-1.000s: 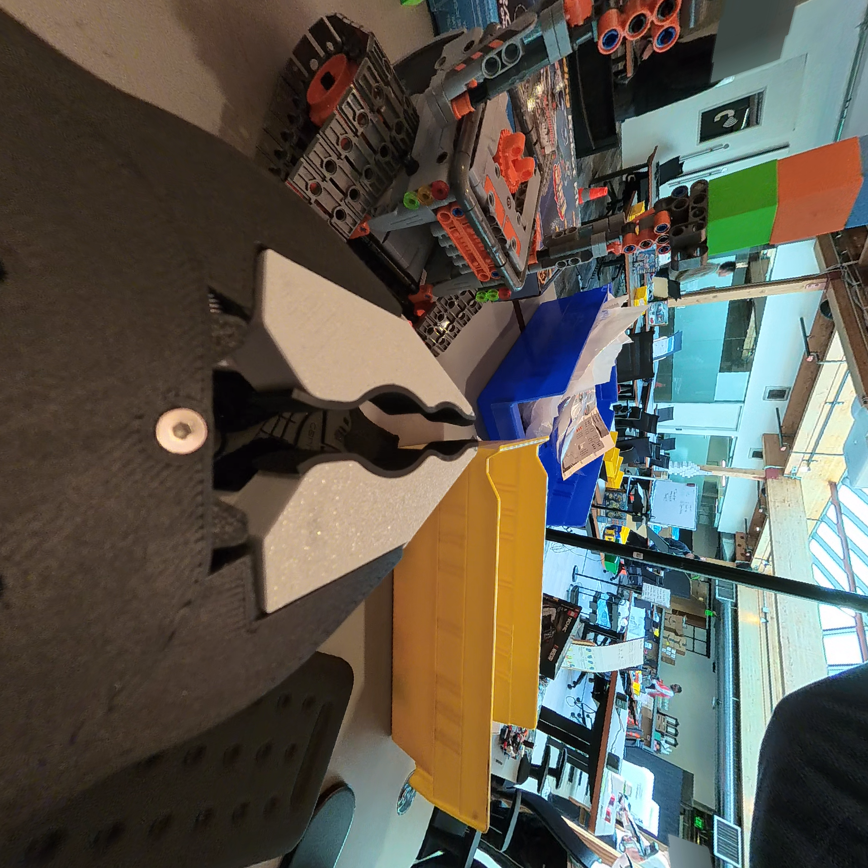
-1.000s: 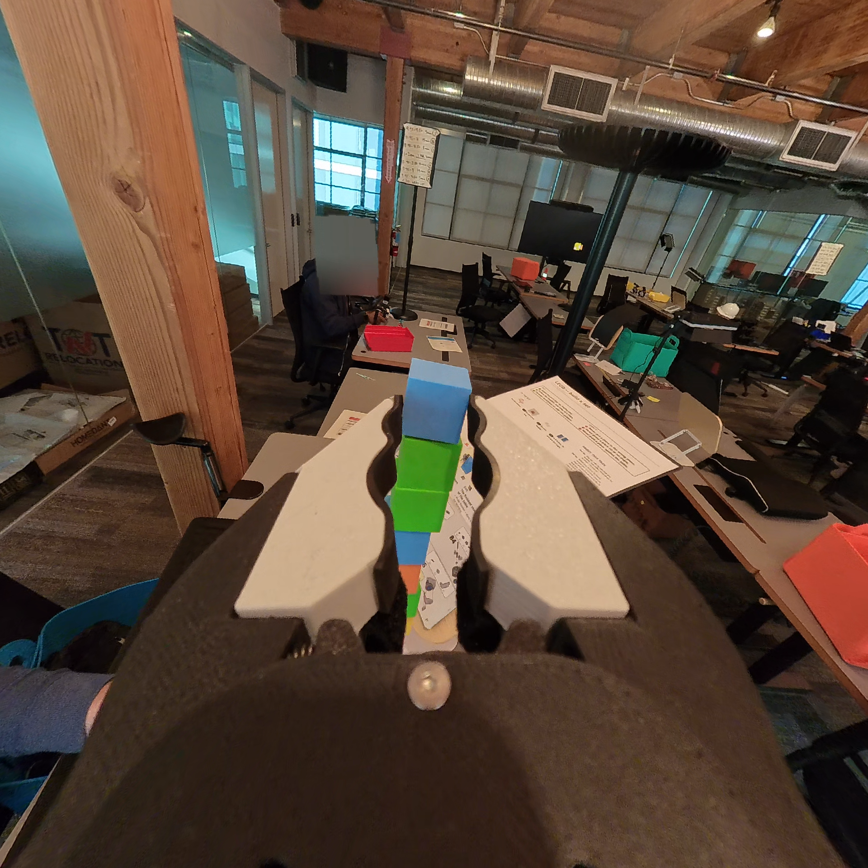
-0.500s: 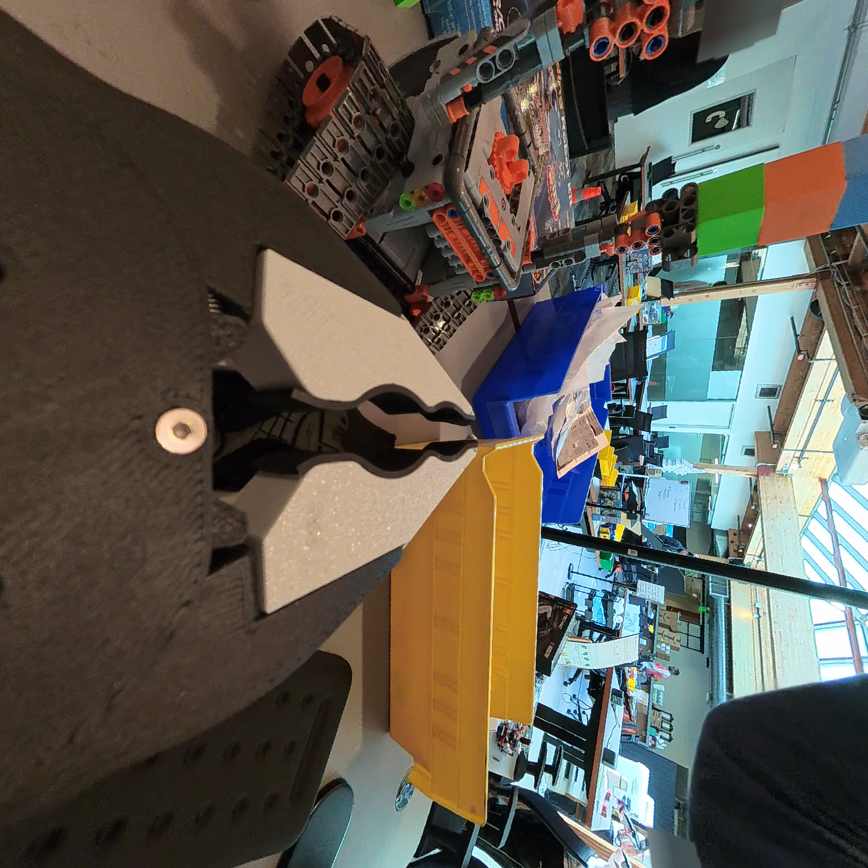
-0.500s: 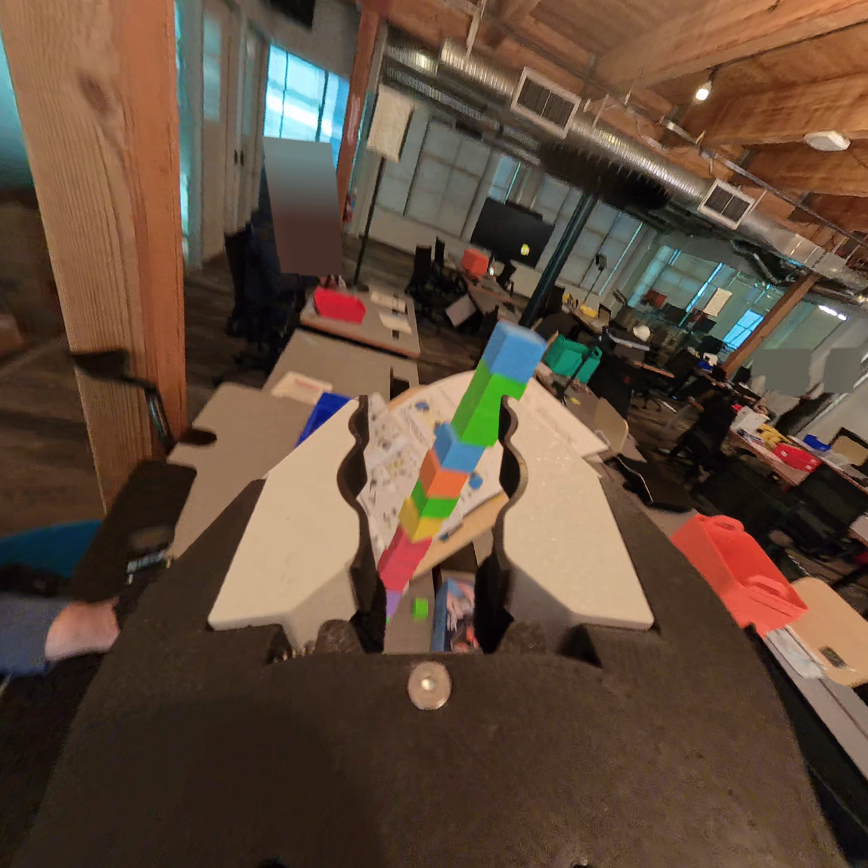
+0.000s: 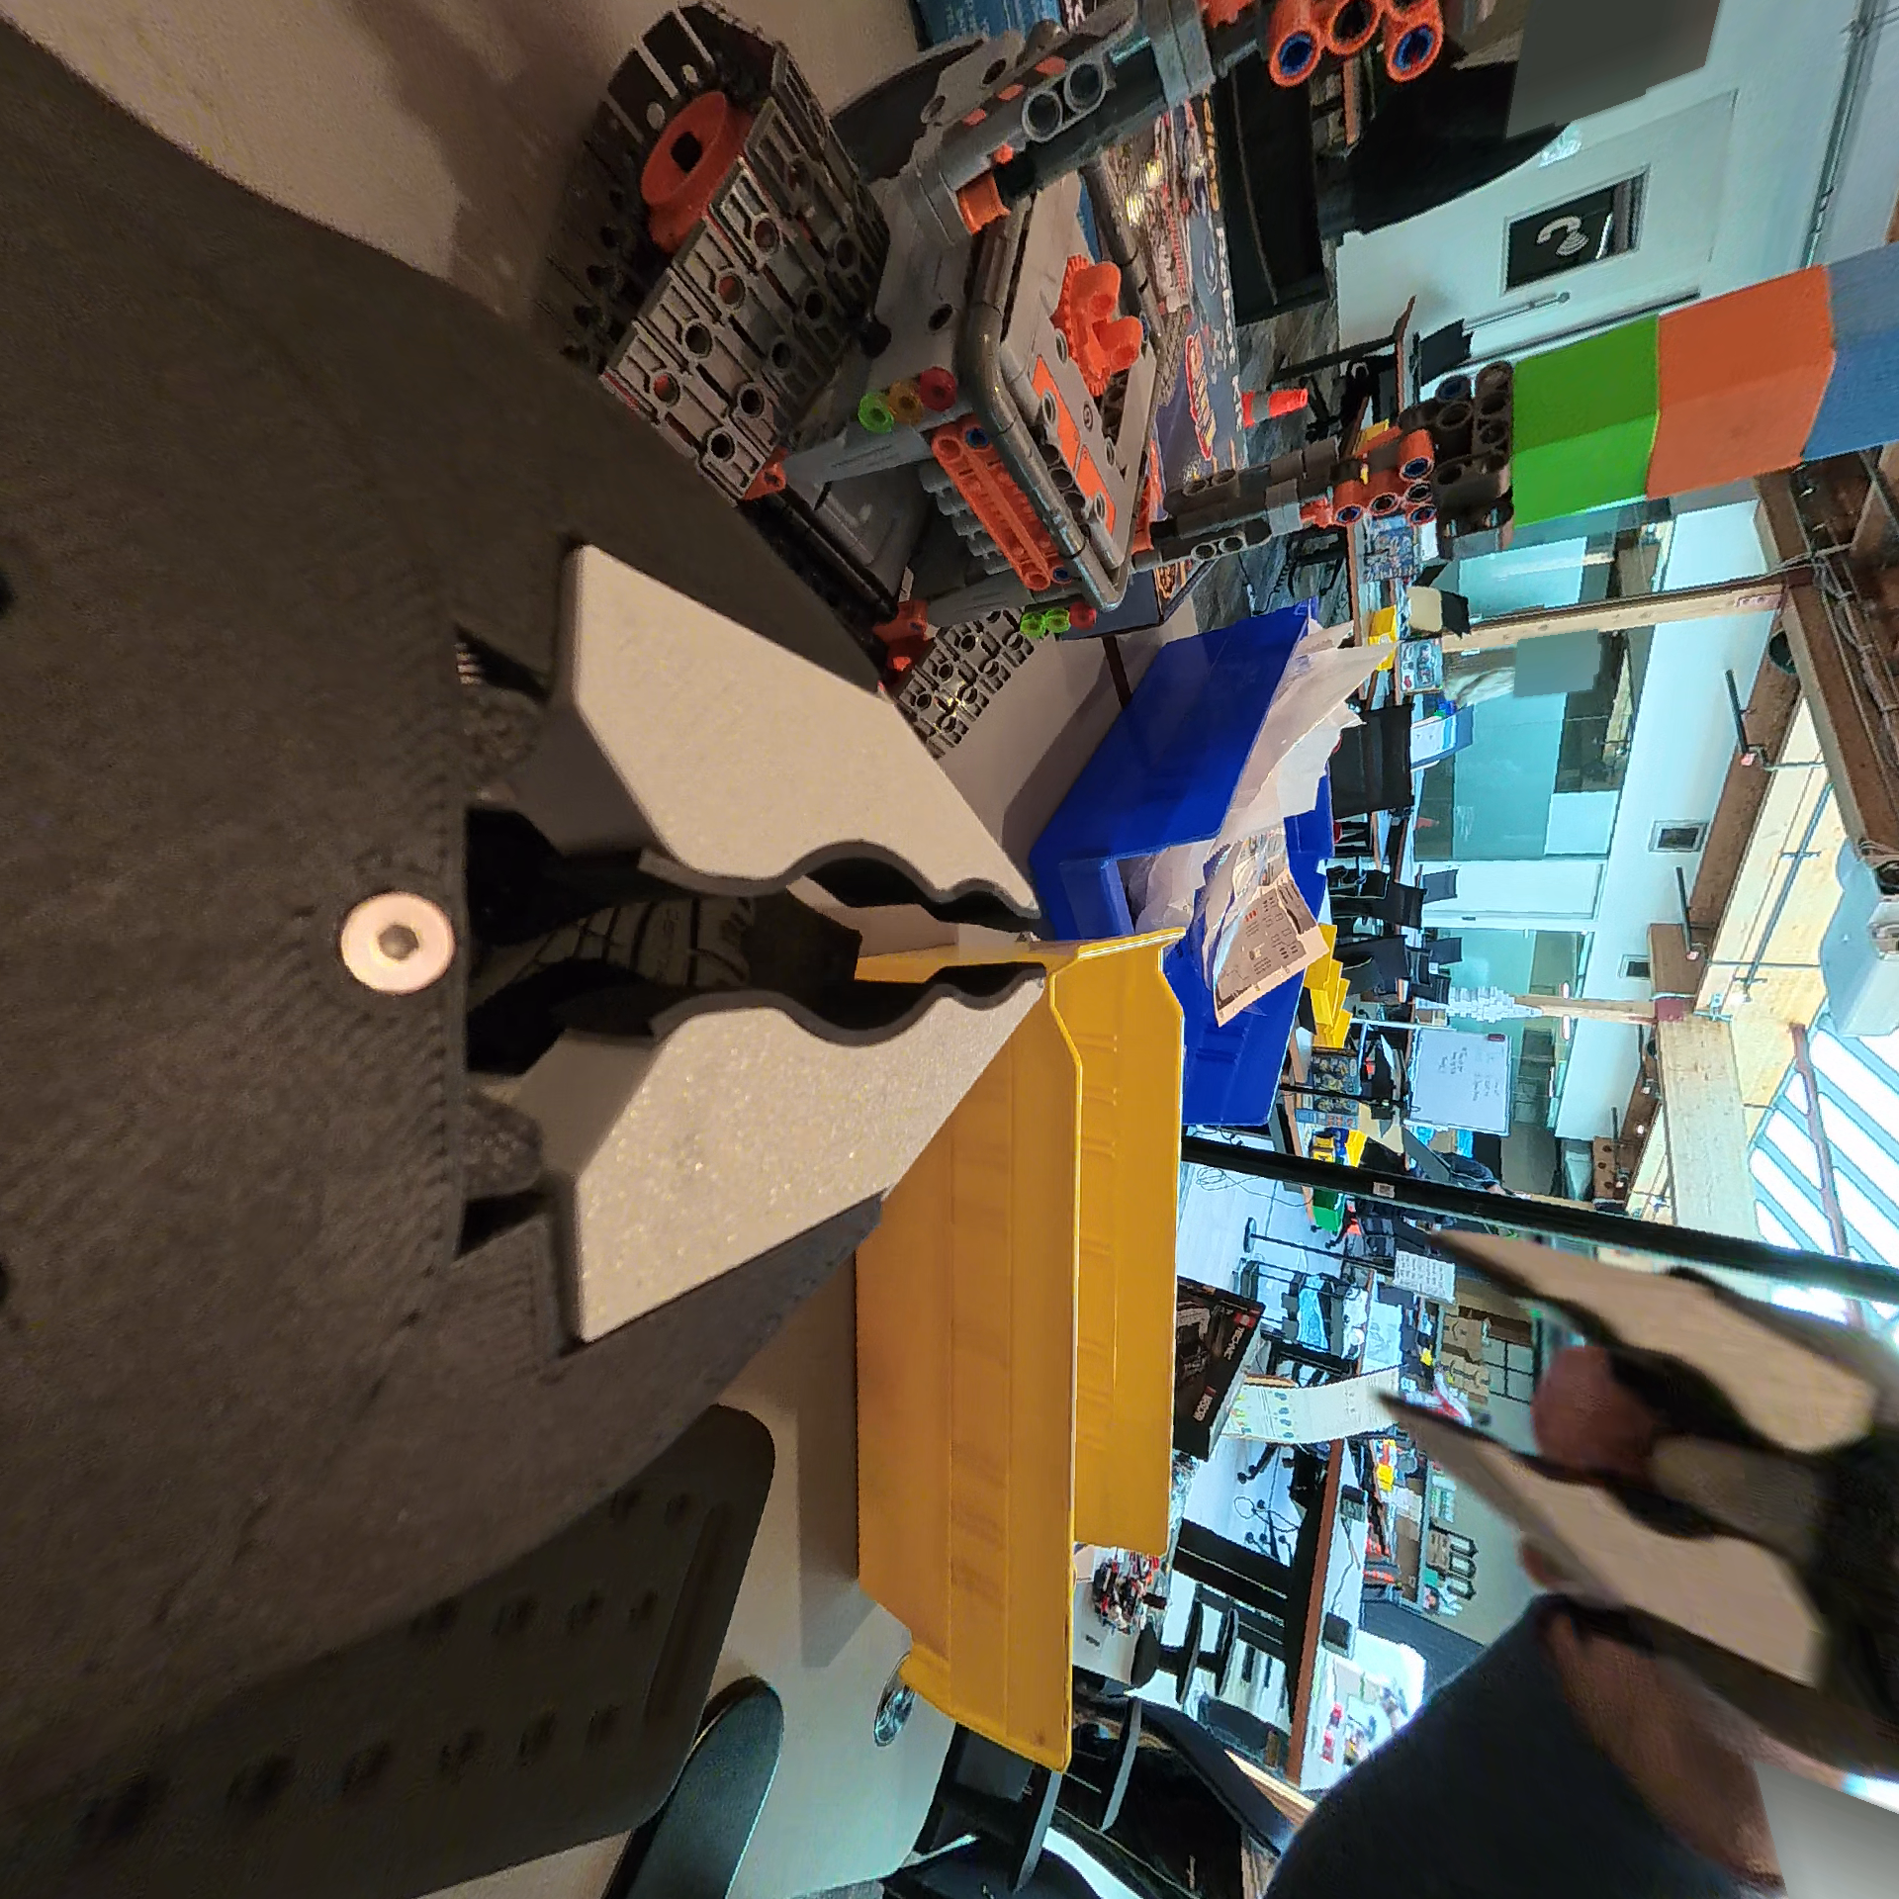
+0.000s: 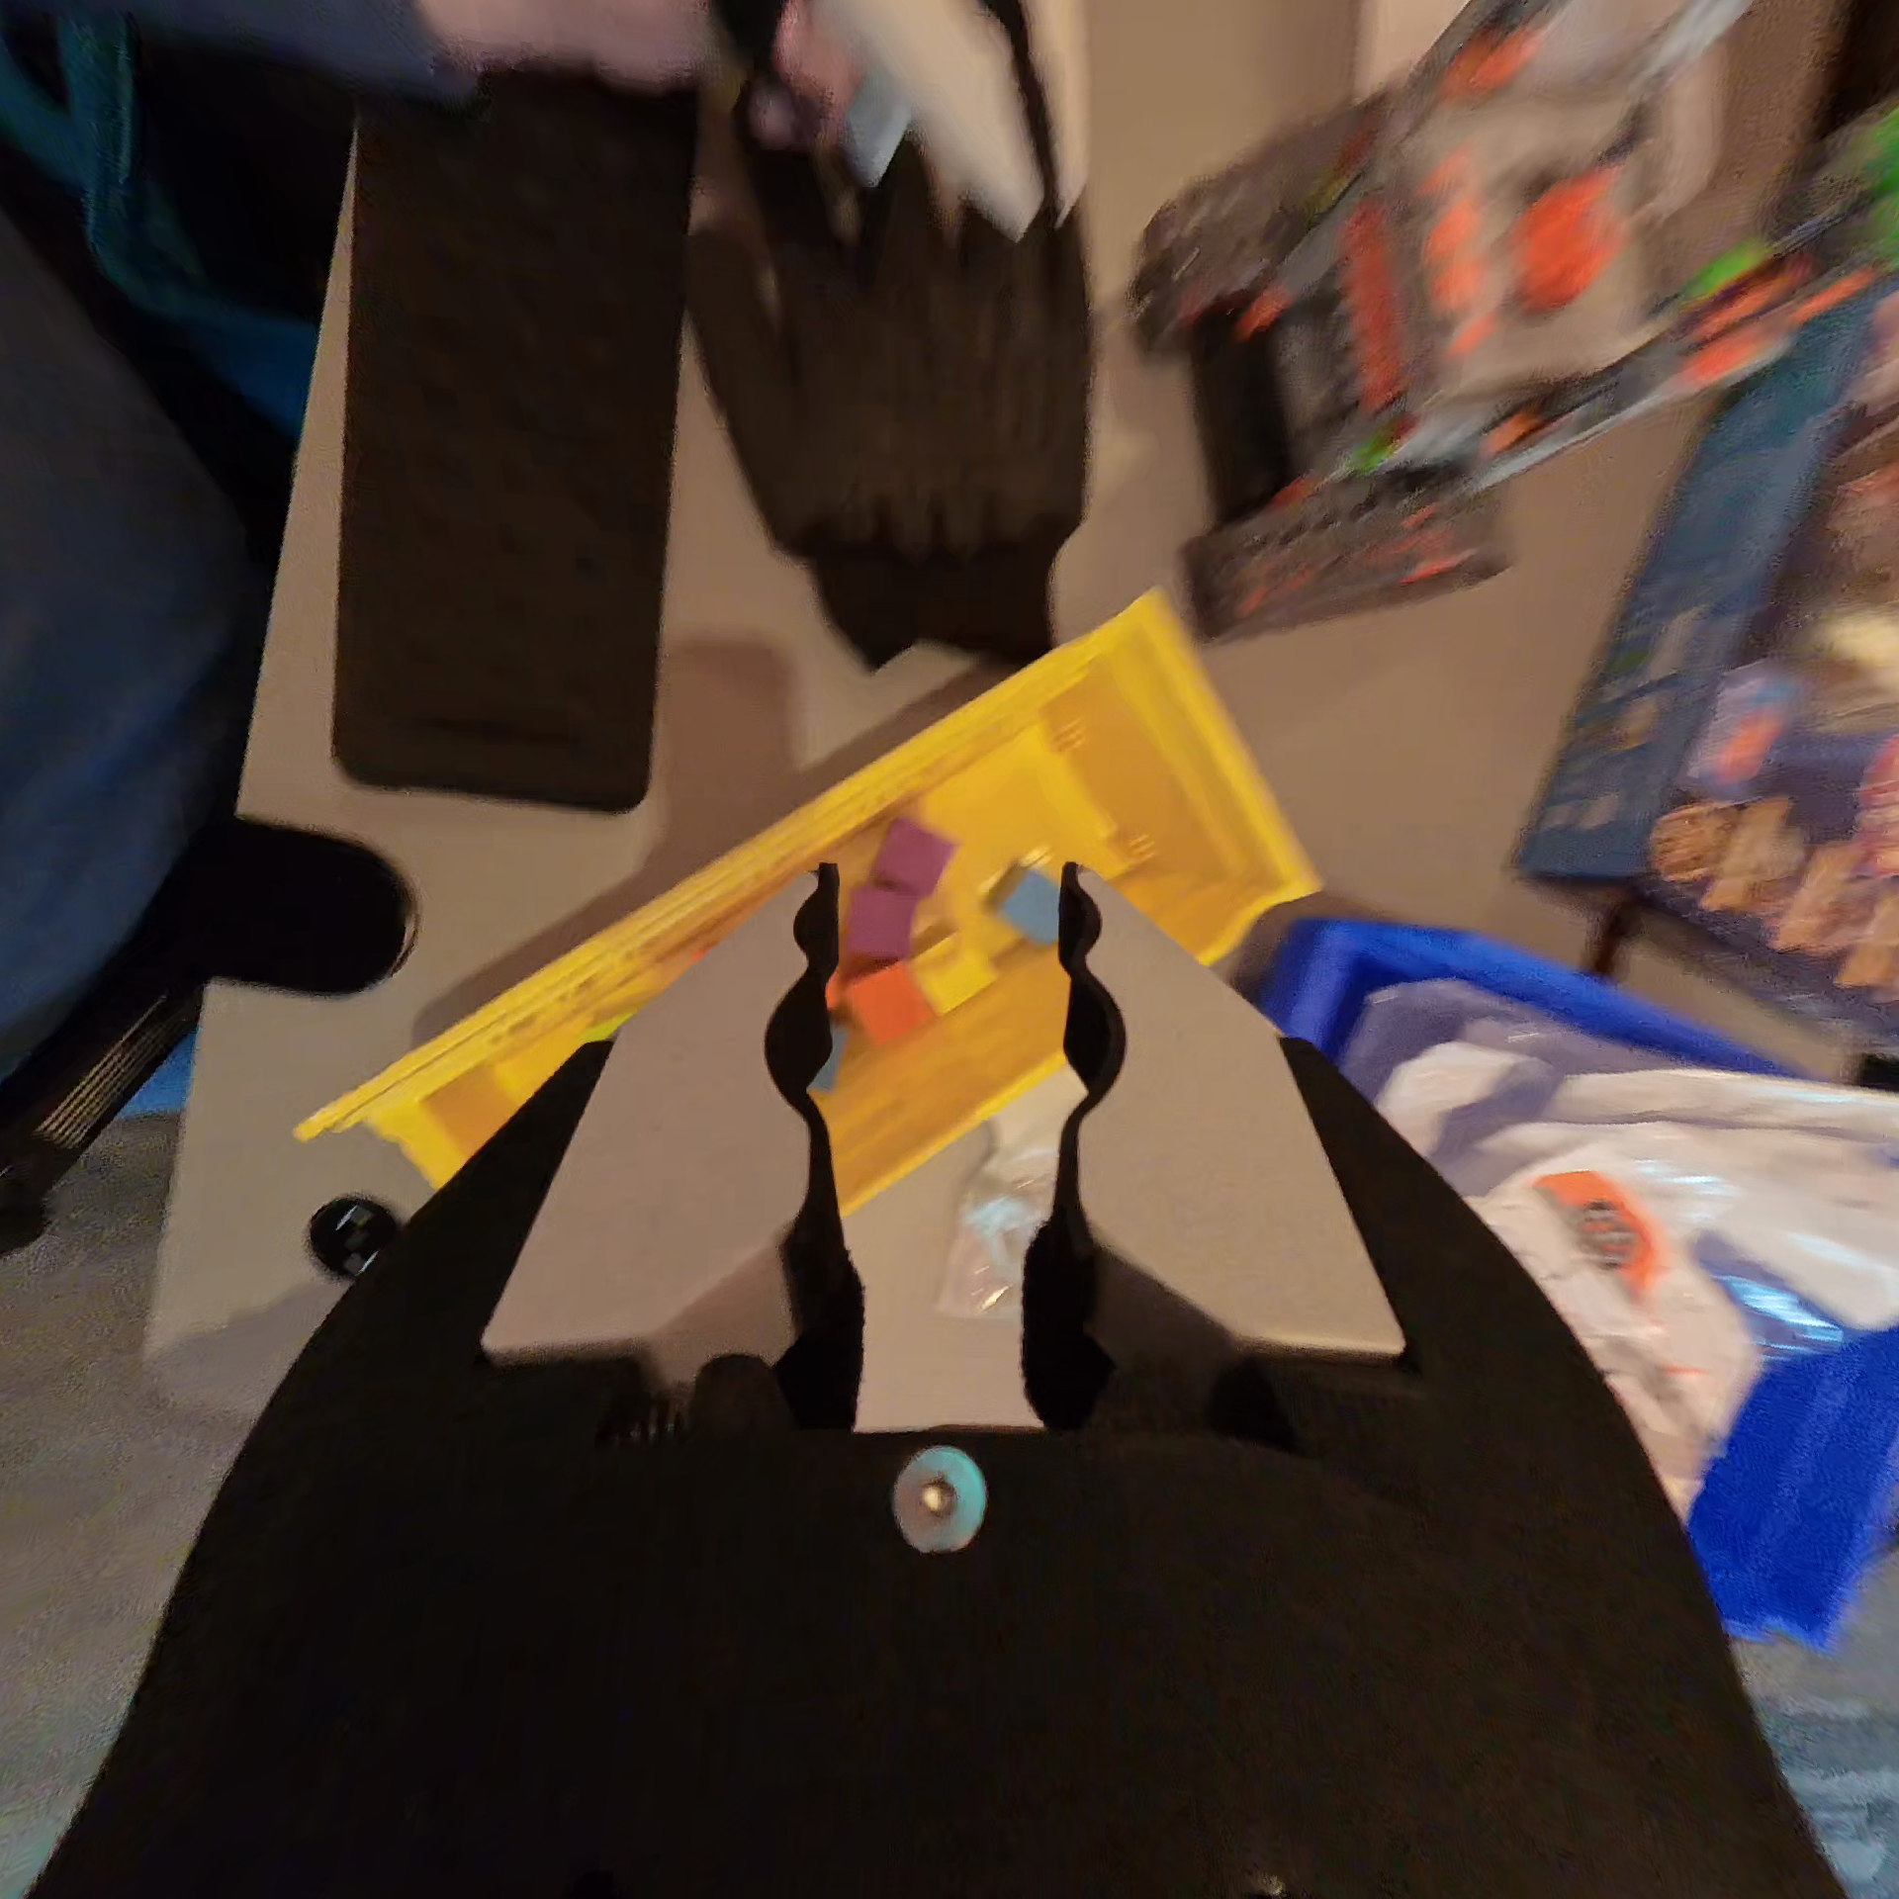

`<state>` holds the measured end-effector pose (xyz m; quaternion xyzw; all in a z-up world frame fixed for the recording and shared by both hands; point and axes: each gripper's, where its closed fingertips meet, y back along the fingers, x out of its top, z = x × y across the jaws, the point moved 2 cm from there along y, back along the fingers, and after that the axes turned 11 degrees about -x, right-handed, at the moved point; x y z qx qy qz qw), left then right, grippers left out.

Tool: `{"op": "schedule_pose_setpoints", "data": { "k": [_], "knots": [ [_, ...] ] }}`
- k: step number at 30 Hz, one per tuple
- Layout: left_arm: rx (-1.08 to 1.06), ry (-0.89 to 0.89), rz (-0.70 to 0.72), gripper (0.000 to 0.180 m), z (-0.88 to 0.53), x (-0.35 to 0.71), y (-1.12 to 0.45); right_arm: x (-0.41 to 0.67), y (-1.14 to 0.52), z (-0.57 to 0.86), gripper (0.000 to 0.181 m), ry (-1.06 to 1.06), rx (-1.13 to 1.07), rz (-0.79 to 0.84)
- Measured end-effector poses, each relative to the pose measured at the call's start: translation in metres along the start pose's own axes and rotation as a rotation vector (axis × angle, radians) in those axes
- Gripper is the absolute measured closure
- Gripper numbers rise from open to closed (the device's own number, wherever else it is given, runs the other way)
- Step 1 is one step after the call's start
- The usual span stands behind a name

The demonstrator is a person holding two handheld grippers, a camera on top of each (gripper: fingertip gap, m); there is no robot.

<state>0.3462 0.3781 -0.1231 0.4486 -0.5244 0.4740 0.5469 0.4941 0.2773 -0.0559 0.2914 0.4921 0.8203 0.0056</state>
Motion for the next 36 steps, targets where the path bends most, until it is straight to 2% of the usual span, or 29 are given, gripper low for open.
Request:
{"op": "schedule_pose_setpoints", "data": {
  "k": [2, 5, 11, 20, 23, 29, 33, 36],
  "knots": [
    [-0.002, -0.001, -0.008, 0.174, 0.000, -0.001, -0.001, -0.030, -0.022, -0.024, 0.140, 0.009, 0.066, -0.115],
    [0.002, -0.001, -0.007, 0.175, 0.000, -0.001, -0.001, -0.057, -0.047, -0.051, 0.142, 0.033, 0.125, -0.202],
    [0.012, 0.002, -0.006, 0.175, -0.001, -0.001, 0.000, -0.068, -0.088, -0.055, 0.145, 0.006, 0.046, -0.249],
    [0.024, 0.000, -0.010, 0.175, -0.003, -0.002, 0.001, -0.096, -0.123, -0.056, 0.149, 0.098, 0.022, -0.474],
    [0.026, 0.000, -0.010, 0.175, -0.003, -0.002, 0.002, -0.098, -0.128, -0.057, 0.155, 0.110, 0.025, -0.490],
    [0.028, 0.003, -0.012, 0.175, -0.004, -0.003, 0.001, -0.089, -0.116, -0.047, 0.156, 0.056, 0.010, -0.419],
    [0.029, 0.006, -0.010, 0.175, -0.005, -0.002, 0.002, -0.065, -0.086, -0.022, 0.156, -0.029, -0.037, -0.271],
    [0.029, 0.006, -0.009, 0.175, -0.005, -0.002, 0.002, -0.035, -0.055, -0.004, 0.156, -0.108, -0.040, -0.084]
  ]
}}
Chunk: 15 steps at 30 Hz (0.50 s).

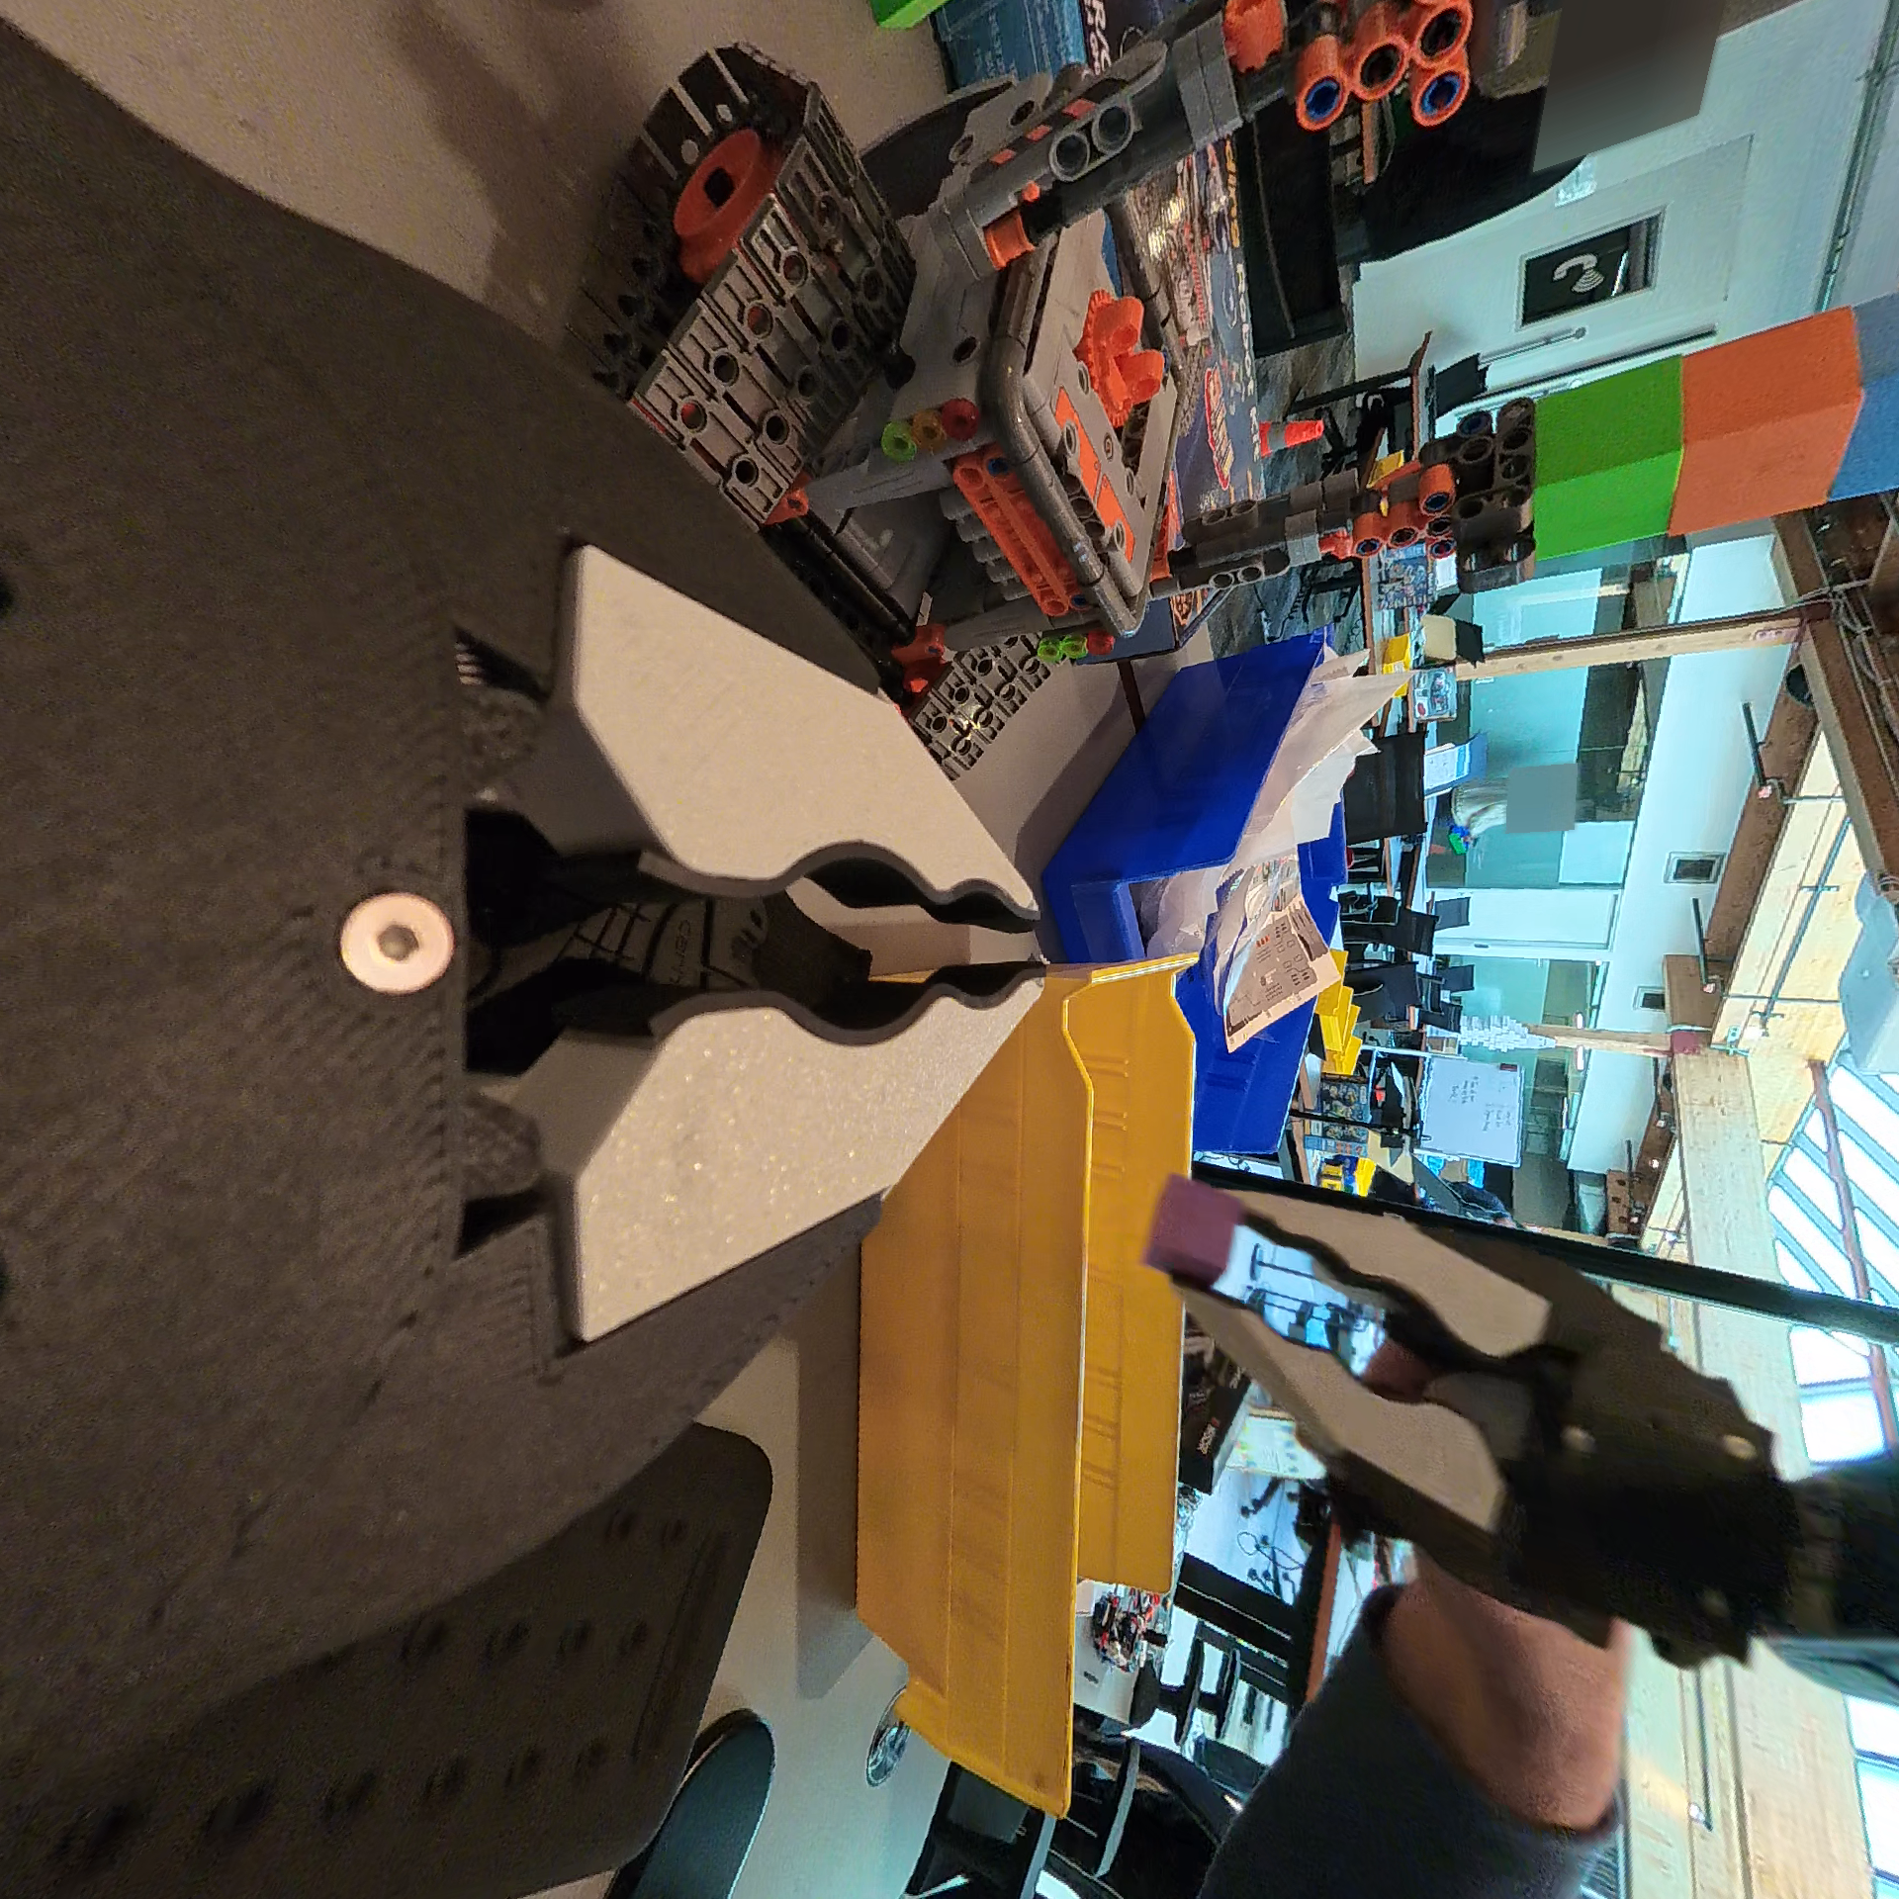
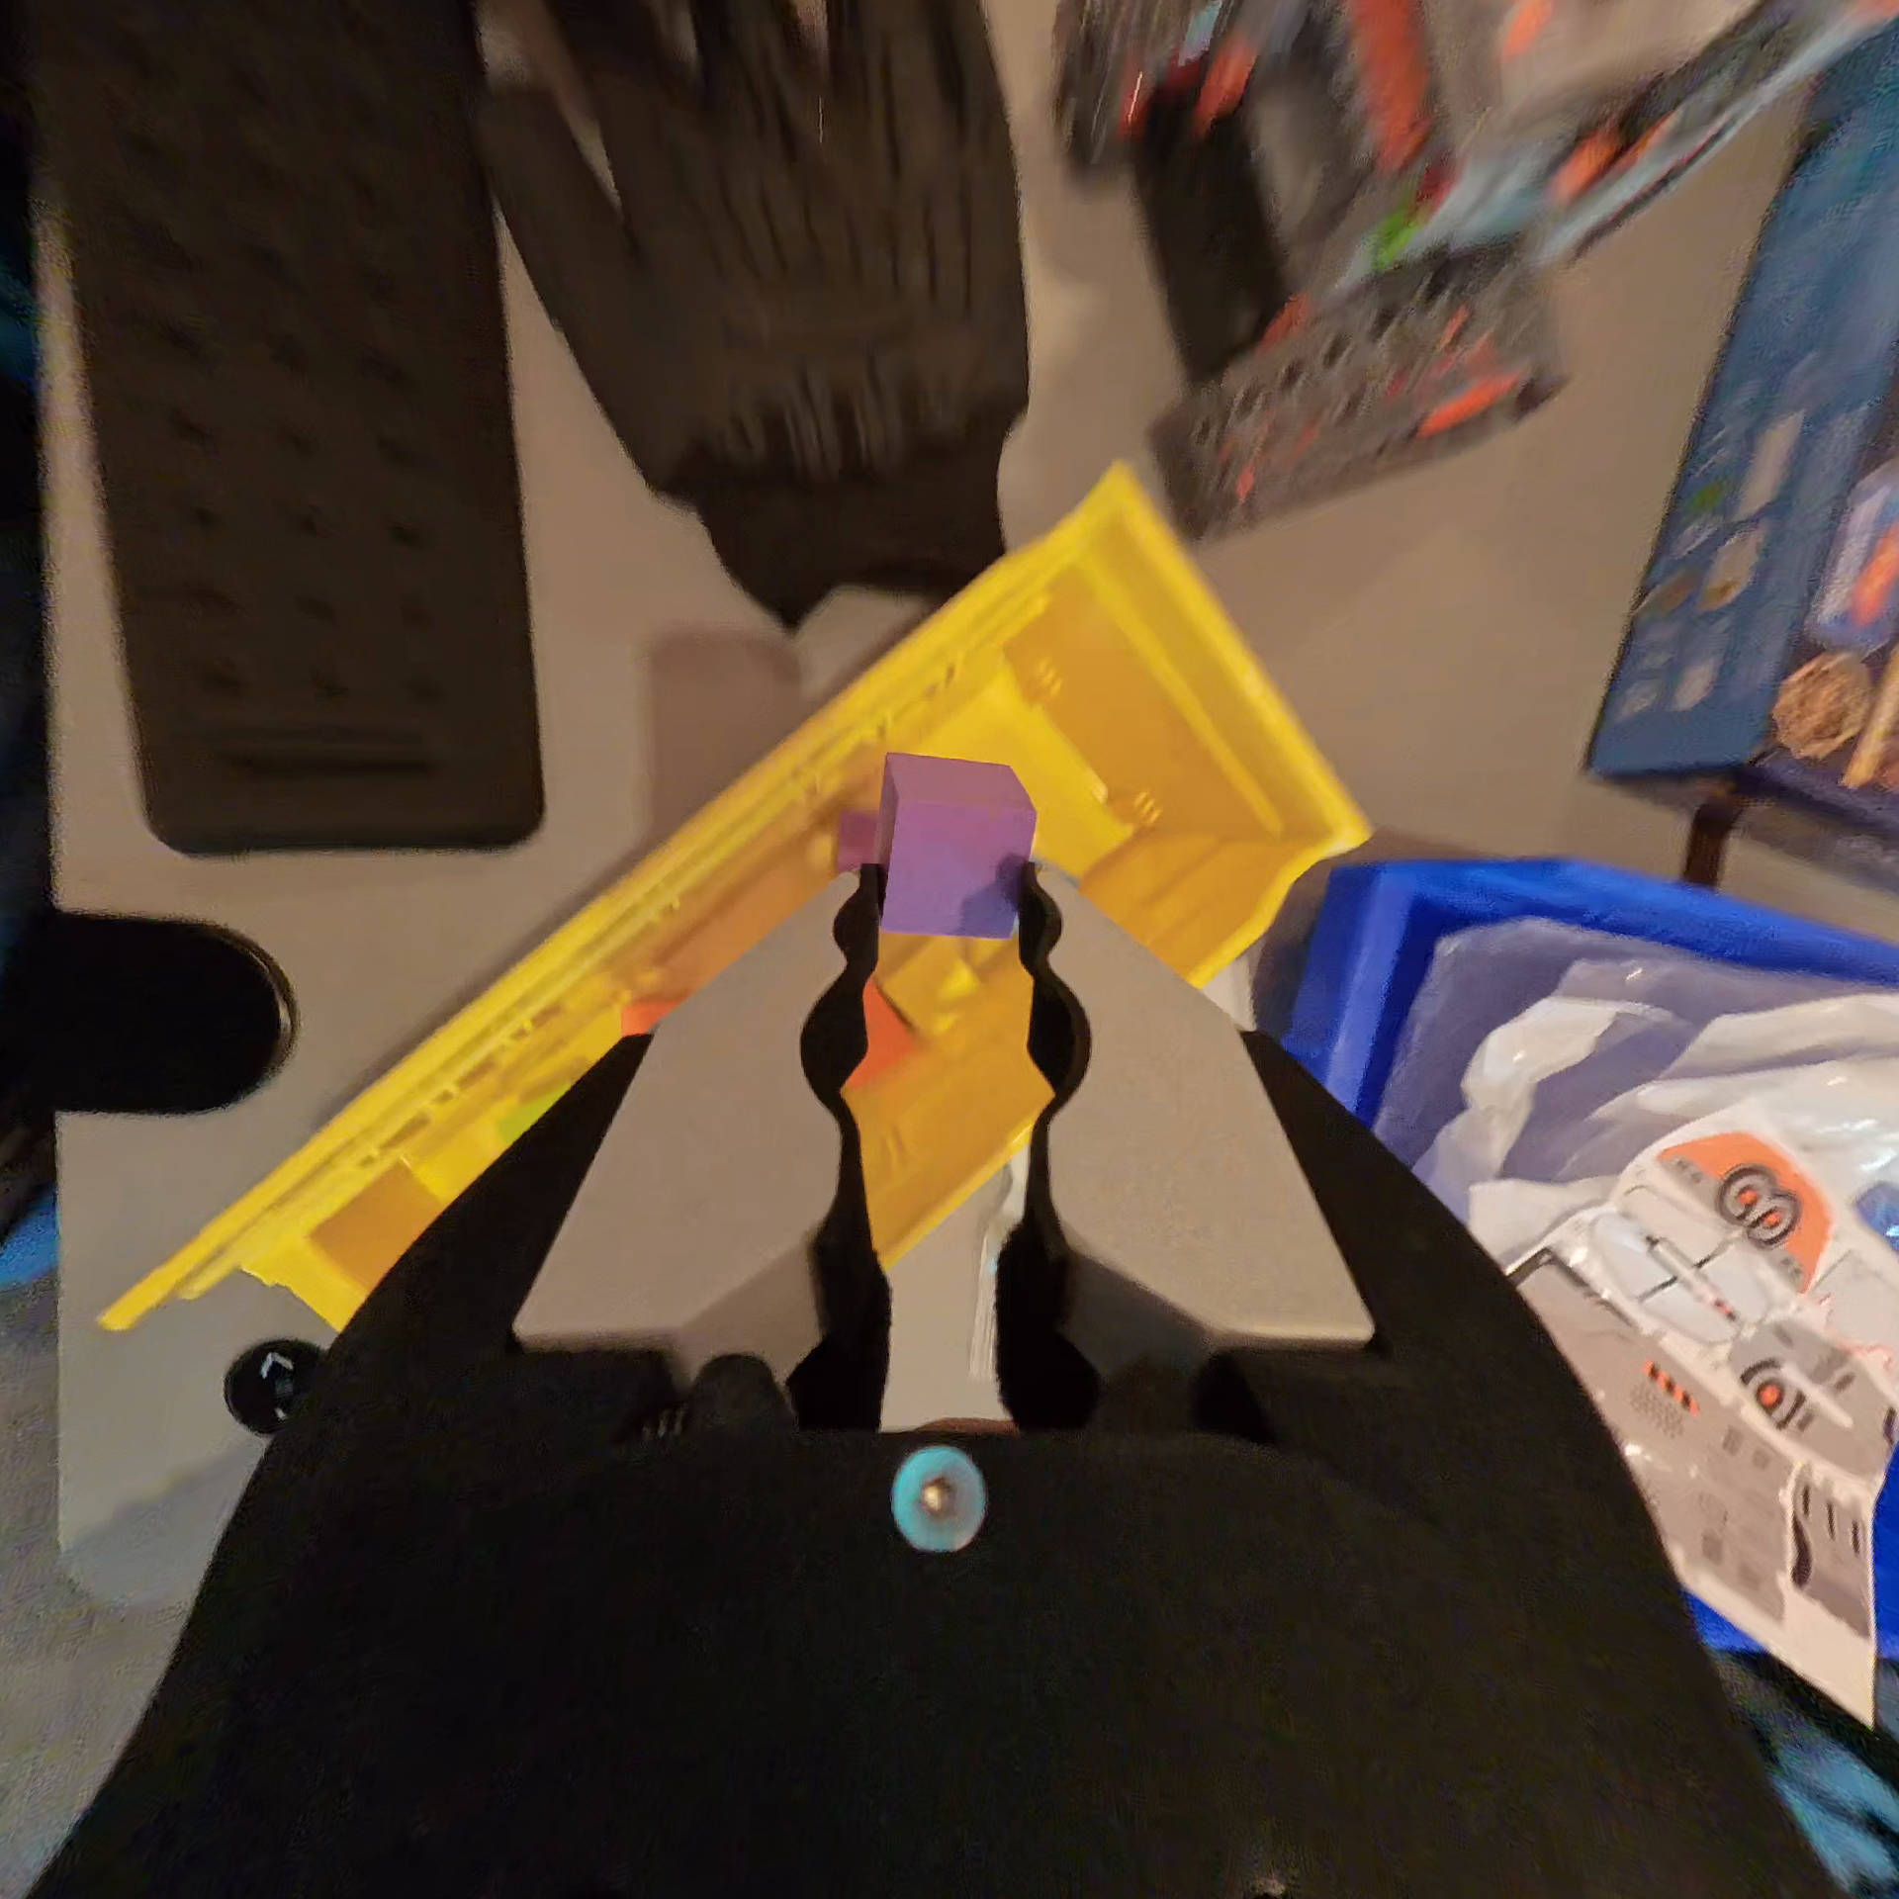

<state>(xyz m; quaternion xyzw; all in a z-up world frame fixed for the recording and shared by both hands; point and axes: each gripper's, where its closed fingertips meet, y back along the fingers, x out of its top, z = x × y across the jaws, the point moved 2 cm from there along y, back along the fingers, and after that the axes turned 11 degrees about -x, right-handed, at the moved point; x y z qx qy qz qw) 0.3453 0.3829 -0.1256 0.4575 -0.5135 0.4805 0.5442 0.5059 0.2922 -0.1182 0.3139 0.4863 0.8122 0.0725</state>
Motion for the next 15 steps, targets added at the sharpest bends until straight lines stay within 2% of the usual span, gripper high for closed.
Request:
{"op": "schedule_pose_setpoints", "data": {
  "k": [6, 15],
  "knots": [
    [0.006, 0.003, 0.009, 0.175, 0.000, 0.001, 0.001, 0.060, 0.067, 0.035, 0.156, -0.100, -0.018, 0.418],
    [0.007, 0.013, 0.011, 0.176, -0.001, 0.000, 0.001, 0.127, 0.136, 0.077, 0.156, -0.148, -0.024, 0.765]
  ]
}}
